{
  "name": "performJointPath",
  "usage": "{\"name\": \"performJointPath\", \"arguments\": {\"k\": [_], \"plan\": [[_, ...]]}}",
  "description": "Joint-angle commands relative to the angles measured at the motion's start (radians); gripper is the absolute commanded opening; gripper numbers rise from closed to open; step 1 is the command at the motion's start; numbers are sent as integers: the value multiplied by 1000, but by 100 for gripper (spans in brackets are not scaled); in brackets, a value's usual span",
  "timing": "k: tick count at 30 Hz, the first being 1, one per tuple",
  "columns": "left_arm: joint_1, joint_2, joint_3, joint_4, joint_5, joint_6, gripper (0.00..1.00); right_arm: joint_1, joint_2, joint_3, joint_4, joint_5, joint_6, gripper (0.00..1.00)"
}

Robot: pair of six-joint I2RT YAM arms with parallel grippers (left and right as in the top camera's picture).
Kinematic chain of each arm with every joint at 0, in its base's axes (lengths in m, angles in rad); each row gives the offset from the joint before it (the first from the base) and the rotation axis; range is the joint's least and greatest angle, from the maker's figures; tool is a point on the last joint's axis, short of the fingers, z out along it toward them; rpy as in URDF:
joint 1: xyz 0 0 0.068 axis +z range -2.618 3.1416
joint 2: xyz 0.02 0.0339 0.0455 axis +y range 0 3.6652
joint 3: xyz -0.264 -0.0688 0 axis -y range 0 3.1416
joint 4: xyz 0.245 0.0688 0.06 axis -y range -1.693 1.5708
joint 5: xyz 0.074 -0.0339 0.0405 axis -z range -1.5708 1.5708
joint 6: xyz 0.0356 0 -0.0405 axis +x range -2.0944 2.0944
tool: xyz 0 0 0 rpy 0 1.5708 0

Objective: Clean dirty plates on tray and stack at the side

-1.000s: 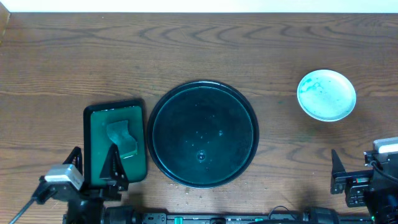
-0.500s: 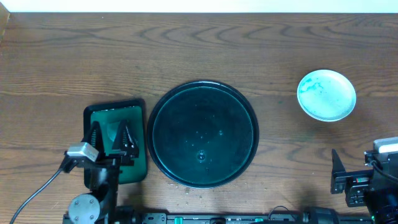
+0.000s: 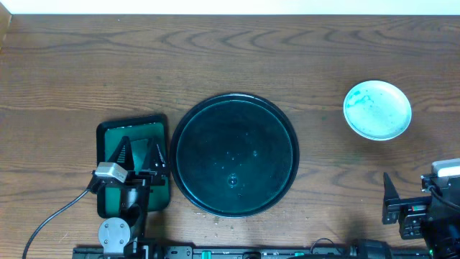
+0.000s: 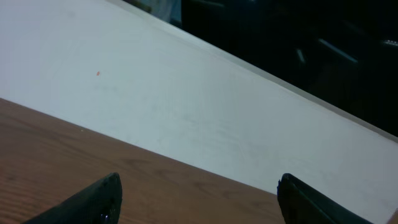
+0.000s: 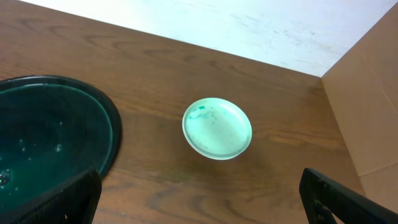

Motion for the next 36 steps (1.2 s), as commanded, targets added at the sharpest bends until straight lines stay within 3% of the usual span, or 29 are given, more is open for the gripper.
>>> {"name": "performJointPath", "arguments": {"k": [1, 5, 12, 17, 36], "plan": [[-3, -8, -6, 12, -39, -7, 80, 12, 5, 1, -1, 5, -1, 99], [-6, -8, -6, -76, -37, -6, 80, 12, 5, 1, -1, 5, -1, 99], [-26, -8, -6, -390, -40, -2, 80, 12, 5, 1, -1, 5, -1, 99], [-26, -9, -6, -386, -41, 61, 80, 12, 5, 1, -1, 5, -1, 99], [-26, -6, -6, -386, -34, 60, 80, 12, 5, 1, -1, 5, -1, 99]]}}
